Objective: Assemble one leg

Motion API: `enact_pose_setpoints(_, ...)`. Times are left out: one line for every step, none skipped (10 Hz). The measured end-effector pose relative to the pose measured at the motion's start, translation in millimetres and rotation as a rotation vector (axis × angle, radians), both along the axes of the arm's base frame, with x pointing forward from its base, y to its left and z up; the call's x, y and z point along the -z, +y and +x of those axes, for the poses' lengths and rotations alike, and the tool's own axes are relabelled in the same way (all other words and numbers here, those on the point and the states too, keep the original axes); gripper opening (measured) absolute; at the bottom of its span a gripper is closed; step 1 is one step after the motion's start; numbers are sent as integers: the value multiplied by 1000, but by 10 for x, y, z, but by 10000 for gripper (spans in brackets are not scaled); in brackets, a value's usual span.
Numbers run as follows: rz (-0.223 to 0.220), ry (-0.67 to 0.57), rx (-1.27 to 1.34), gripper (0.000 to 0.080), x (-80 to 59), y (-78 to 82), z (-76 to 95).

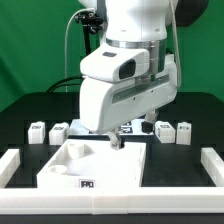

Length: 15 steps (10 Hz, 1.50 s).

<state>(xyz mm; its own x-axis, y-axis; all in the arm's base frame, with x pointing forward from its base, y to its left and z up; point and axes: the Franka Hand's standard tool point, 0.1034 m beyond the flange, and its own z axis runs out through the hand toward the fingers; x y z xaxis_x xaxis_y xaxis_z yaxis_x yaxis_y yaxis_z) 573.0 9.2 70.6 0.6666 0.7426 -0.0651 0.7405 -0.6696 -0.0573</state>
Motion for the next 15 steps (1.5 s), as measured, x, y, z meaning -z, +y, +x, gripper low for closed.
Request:
enact_pose_setpoints(-3,45,7,650,9,-38,31)
enact_pose_setpoints(-3,45,7,650,9,-38,31)
enact_pose_setpoints(-3,46,7,650,10,-38,31)
enact_pose_setpoints(-3,45,7,650,10,-37,32)
enact_pose_setpoints(-3,45,7,650,10,-37,32)
enact_pose_setpoints(-3,45,7,650,10,-36,32)
enact_pose_setpoints(-3,45,7,650,10,-36,33)
enact_pose_setpoints(-3,45,7,650,10,-36,33)
enact_pose_setpoints(-2,43,6,650,16,-35,29)
enact_pose_setpoints(6,-14,-26,650,38,-44,-14)
enact_pose_setpoints(10,-54,-69,650,42,-64,-159)
enact_pose_setpoints(15,-121,-144,650,54,-87,-322)
enact_pose_setpoints(17,-161,-214,650,108,-118,-499)
enact_pose_setpoints(19,-136,-193,650,131,-120,-556)
enact_pose_setpoints(18,-141,-194,650,122,-117,-517)
